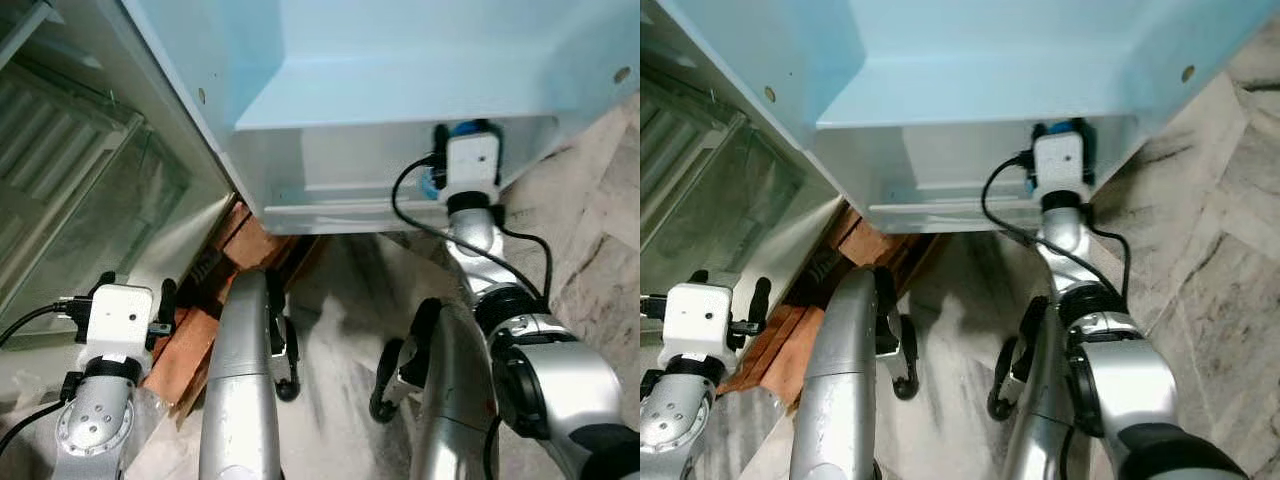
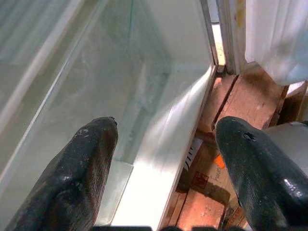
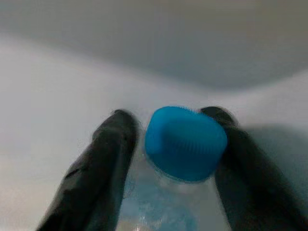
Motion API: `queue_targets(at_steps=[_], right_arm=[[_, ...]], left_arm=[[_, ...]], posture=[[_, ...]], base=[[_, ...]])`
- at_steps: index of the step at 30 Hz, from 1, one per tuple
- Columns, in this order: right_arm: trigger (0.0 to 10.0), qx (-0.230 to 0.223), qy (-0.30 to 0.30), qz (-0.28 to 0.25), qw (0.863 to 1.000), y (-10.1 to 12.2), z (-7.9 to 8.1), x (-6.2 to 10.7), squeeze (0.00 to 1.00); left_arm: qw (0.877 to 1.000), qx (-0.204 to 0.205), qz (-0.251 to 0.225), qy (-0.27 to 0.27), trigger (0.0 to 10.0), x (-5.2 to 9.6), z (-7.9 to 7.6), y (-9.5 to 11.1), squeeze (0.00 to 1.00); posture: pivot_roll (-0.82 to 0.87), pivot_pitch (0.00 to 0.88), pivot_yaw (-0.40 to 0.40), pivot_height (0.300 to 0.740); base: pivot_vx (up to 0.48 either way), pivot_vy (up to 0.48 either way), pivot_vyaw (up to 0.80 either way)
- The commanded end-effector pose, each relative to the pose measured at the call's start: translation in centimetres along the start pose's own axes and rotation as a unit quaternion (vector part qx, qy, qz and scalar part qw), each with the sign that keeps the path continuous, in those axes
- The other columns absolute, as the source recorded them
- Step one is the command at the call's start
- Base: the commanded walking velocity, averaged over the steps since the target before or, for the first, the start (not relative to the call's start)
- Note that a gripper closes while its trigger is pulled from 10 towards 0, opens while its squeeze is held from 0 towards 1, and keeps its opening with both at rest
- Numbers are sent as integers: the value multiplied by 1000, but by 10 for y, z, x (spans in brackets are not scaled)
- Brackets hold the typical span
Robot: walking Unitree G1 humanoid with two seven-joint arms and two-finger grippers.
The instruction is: Restocking fridge
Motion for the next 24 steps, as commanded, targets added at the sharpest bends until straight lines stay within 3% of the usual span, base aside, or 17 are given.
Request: queue_targets(at_steps=[1, 6, 13, 24], right_arm=[[10000, 9, -34, 72, 997, -33, -14, 15, 1000], [10000, 14, -28, 28, 999, -11, -12, 2, 1000], [10000, -51, -7, 44, 998, 1, -2, -10, 1000], [10000, -55, 47, -2, 997, 30, 0, -21, 1000]], left_arm=[[1000, -8, 14, 2, 10000, 2, 1, -9, 0], [1000, -7, 4, -2, 10000, -8, -2, -6, 0], [1000, -2, -7, -15, 10000, -26, -7, -5, 0], [999, 12, -26, -40, 10000, -54, -18, -1, 0]], posture=[[280, 376, 65, 541], [264, 343, 69, 541], [213, 277, 71, 541], [141, 193, 84, 541]], base=[[0, 0, 0], [0, 0, 0], [0, 0, 0], [0, 0, 0]])
Point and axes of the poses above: a point about 5 cm out from each wrist's last joint towards the gripper, its own x axis pointing back from the gripper into the wrist, its own y axis along the axis of the wrist's last joint, z = x × y, the point moved 3 cm from there along -x, pointing out of the wrist towards the gripper
